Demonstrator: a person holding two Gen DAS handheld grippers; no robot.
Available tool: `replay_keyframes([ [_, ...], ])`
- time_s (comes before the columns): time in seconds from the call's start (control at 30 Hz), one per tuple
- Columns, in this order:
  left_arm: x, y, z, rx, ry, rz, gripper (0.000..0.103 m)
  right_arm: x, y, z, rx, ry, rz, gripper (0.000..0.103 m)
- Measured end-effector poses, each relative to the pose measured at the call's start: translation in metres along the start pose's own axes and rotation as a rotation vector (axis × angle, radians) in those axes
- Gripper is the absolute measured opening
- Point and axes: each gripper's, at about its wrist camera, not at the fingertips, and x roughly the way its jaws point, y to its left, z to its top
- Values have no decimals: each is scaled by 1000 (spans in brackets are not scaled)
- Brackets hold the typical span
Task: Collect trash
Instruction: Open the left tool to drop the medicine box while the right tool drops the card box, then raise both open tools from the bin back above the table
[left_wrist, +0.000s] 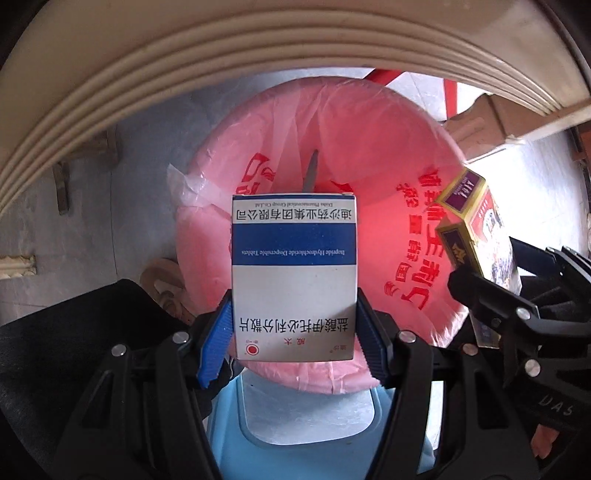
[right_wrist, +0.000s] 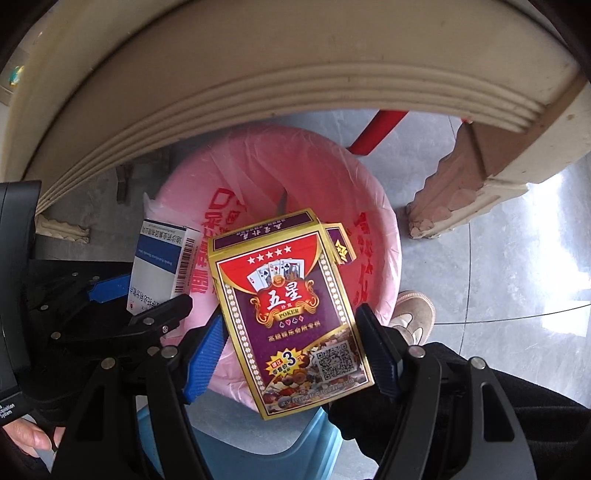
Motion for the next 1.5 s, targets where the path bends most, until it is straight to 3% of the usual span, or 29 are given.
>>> replay_keyframes([
  [0.33,16,11,10,-25,27,23,61,26,3,9,-31,51,-9,69],
  [0.4,22,16,11,-32,42,19,61,30,5,11,-37,61,17,74],
  [0.87,33,12,14,8,95,71,71,36,-5,12,-1,77,5,80],
  [1.5,18,2,7,33,55,90,72,15,-12,6,29,32,-44,82],
])
